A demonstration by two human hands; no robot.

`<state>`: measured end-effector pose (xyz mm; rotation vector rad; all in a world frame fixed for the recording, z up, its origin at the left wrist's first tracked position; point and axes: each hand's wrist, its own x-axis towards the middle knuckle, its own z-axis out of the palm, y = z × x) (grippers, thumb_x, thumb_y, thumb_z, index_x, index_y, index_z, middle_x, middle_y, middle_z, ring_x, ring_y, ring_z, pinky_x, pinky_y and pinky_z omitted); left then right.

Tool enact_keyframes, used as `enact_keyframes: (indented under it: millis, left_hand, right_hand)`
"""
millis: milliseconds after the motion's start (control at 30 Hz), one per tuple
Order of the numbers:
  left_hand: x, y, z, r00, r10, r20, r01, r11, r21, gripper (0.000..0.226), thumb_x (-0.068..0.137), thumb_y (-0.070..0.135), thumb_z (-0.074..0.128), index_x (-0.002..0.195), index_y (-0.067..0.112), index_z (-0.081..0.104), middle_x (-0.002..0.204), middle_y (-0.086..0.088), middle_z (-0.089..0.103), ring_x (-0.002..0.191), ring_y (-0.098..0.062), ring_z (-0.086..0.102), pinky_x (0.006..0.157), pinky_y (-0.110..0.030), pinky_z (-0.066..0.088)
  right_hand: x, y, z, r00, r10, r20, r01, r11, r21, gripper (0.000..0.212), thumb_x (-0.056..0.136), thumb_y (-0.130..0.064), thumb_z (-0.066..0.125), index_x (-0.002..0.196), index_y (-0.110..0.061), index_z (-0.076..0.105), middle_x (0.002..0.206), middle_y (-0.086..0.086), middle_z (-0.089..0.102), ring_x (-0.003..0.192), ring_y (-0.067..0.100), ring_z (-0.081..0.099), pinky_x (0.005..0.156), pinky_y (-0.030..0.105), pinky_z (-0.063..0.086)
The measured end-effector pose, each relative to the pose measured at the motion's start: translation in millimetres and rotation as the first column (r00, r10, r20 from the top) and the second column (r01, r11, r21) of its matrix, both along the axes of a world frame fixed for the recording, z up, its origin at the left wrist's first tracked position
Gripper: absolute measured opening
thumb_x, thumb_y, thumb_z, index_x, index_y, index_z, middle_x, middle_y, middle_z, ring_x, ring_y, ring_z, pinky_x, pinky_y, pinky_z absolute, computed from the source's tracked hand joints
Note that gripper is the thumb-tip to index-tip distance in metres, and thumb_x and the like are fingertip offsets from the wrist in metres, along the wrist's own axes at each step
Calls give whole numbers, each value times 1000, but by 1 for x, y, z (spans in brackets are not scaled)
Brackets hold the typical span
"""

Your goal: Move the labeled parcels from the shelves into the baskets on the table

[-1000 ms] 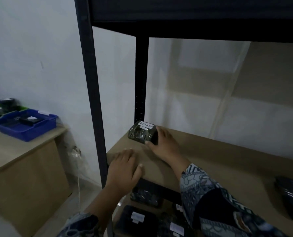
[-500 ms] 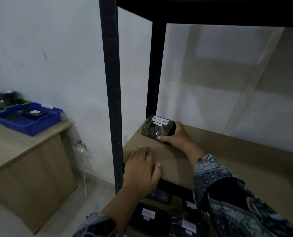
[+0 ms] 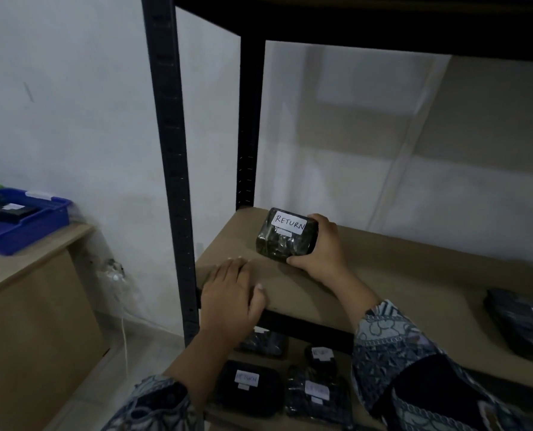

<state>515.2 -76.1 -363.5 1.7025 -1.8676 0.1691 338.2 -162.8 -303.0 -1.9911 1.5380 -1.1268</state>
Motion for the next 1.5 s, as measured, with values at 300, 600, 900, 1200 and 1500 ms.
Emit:
enact_keyframes:
  millis: [300, 600, 900, 1200, 1500]
  left_hand:
    - [-26, 23, -3, 999, 49, -19, -50, 998, -32, 51, 92, 35, 25, 118, 8, 60, 124, -12, 59, 120, -29, 50, 101, -54, 33]
    - [-114, 95, -30, 999, 35, 16, -36, 997, 69, 62, 86, 41, 32, 138, 9, 42, 144, -20, 39, 133, -39, 33, 103, -56, 32]
    - [-260, 184, -48, 969, -207, 135, 185, 969, 161, 59, 69, 37, 70, 122, 13, 58, 125, -10, 59, 117, -31, 54, 93, -51, 47]
    - [-423, 256, -50, 875, -479, 71, 463, 870, 167, 62, 83, 38, 57, 141, 21, 40, 146, -4, 39, 137, -25, 31, 110, -46, 21]
    - [-567, 272, -66, 707, -702, 85, 673, 705, 224, 65, 78, 42, 50, 139, 21, 43, 142, -2, 46, 133, -26, 38, 106, -45, 28]
  right_hand:
    - [-70, 73, -3, 993, -62, 103, 66, 997, -38, 90, 52, -9, 88, 129, -21, 41, 123, -1, 36, 111, 9, 40, 93, 19, 32]
    - [-168, 178, -11, 987, -98, 130, 100, 995, -14, 90, 55, -12, 88, 129, -24, 38, 124, -3, 36, 114, 9, 41, 96, 23, 36]
    - [-305, 305, -39, 973, -214, 83, 209, 976, 65, 91, 59, -16, 87, 132, -25, 33, 123, -5, 32, 110, 3, 39, 79, -1, 31]
    - [-456, 423, -70, 881, -473, -3, 472, 880, 60, 91, 52, -12, 85, 130, -18, 38, 118, -1, 35, 105, 6, 39, 81, 2, 30]
    - [-577, 475, -84, 750, -660, 31, 658, 751, 55, 86, 49, -7, 86, 121, -20, 41, 115, 2, 38, 108, 8, 35, 84, 15, 33]
